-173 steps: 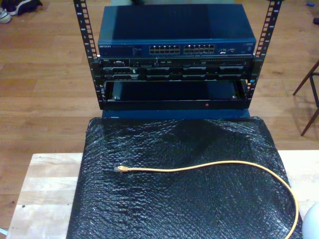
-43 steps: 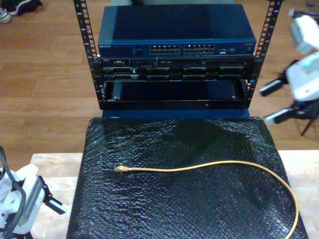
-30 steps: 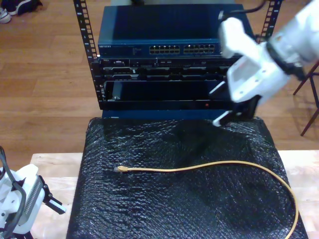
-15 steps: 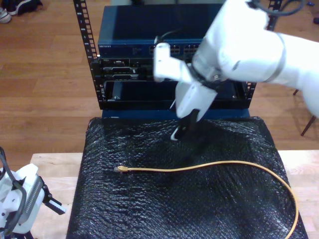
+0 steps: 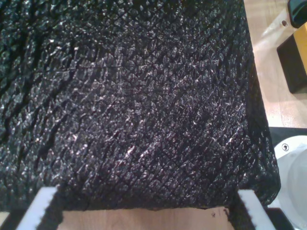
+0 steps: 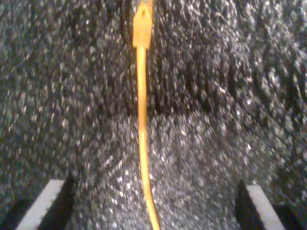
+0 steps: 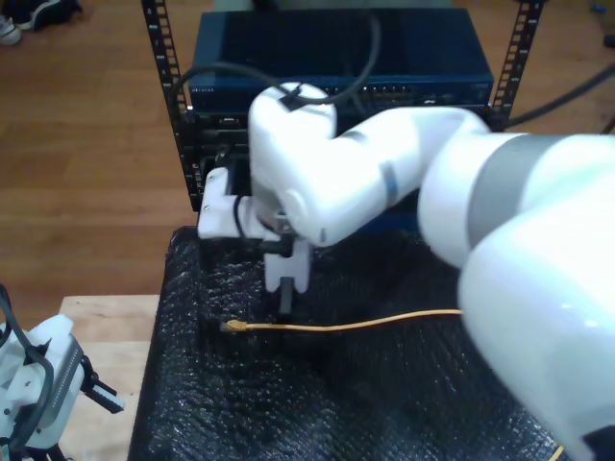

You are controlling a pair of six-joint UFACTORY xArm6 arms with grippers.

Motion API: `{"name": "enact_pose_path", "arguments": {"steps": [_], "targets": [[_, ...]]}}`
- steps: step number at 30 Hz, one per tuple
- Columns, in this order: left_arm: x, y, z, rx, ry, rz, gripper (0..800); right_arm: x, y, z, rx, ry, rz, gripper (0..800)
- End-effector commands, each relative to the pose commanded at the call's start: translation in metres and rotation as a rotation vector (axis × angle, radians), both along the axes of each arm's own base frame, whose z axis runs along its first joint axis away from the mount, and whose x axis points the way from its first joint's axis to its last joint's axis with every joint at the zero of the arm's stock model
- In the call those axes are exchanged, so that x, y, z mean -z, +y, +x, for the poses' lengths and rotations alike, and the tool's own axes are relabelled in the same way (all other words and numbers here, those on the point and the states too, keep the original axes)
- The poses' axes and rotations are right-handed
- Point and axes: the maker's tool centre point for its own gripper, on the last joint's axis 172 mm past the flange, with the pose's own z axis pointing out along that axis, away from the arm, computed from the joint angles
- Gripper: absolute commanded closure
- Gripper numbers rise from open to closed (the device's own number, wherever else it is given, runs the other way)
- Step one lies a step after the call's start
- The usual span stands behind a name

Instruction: Grab the cable and plug it in

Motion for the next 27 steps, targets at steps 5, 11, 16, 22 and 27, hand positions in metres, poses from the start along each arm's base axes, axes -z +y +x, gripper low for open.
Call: {"name": "enact_pose_path", "arguments": {"steps": [5,11,16,22,27], "targets": [[0.001,0.001,0.001,-0.012,0.008,0.004,0,0.013,0.010,-0.004,0.036,0.000,-0.026,21],[-0.001,0.005,0.006,-0.024,0.012,0.006,0,0.027,0.012,-0.009,0.074,-0.041,-0.092,44],[-0.002,0.006,0.008,-0.038,0.021,0.011,0,0.027,0.014,-0.010,0.092,-0.061,-0.107,77],[-0.002,0.006,0.008,-0.038,0.021,0.011,0,0.037,0.016,-0.011,0.091,-0.050,-0.116,89],[-0.003,0.006,0.008,-0.038,0.022,0.010,0,0.046,0.020,-0.006,0.091,-0.043,-0.122,146]]}}
